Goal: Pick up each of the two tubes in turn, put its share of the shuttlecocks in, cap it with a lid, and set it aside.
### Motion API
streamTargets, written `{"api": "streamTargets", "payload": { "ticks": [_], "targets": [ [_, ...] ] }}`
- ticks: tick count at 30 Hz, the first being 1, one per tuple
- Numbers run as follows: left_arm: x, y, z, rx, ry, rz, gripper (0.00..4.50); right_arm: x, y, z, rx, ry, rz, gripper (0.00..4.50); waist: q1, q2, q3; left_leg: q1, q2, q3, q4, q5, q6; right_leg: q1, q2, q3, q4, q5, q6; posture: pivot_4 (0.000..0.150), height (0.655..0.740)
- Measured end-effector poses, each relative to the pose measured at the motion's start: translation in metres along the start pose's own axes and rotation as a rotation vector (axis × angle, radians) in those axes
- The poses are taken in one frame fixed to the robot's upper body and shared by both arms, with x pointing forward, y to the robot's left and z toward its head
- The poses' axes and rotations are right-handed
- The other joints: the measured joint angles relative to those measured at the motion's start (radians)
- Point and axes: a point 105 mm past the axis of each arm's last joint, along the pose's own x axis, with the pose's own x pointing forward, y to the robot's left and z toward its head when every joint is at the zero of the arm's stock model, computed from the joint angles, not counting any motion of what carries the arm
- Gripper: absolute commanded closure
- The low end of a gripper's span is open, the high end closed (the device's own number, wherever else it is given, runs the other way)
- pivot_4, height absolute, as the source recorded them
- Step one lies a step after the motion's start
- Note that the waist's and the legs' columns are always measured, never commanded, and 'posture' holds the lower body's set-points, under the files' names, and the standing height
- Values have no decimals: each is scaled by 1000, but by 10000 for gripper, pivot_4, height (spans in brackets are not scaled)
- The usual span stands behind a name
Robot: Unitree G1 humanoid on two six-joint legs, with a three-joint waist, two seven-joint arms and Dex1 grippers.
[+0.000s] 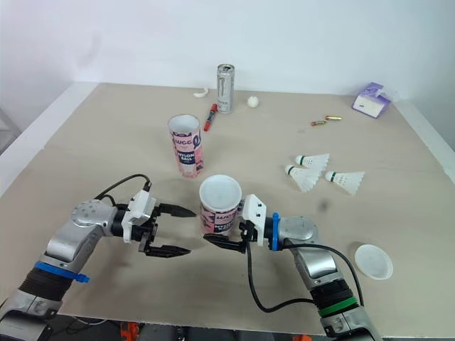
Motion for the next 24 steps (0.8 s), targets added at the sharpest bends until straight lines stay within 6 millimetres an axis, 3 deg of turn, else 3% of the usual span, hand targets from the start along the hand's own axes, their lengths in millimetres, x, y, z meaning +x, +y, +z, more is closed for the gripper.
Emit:
{"api": "streamTargets", "payload": {
  "ticks": [24],
  "targets": [
    [0,-2,-2,1,-1,0,0,-3,-2,-2,8,10,-25,1086,0,0,0,0,0,0,0,0,0,0,0,0,0,0,0,1500,7400]
  ]
}}
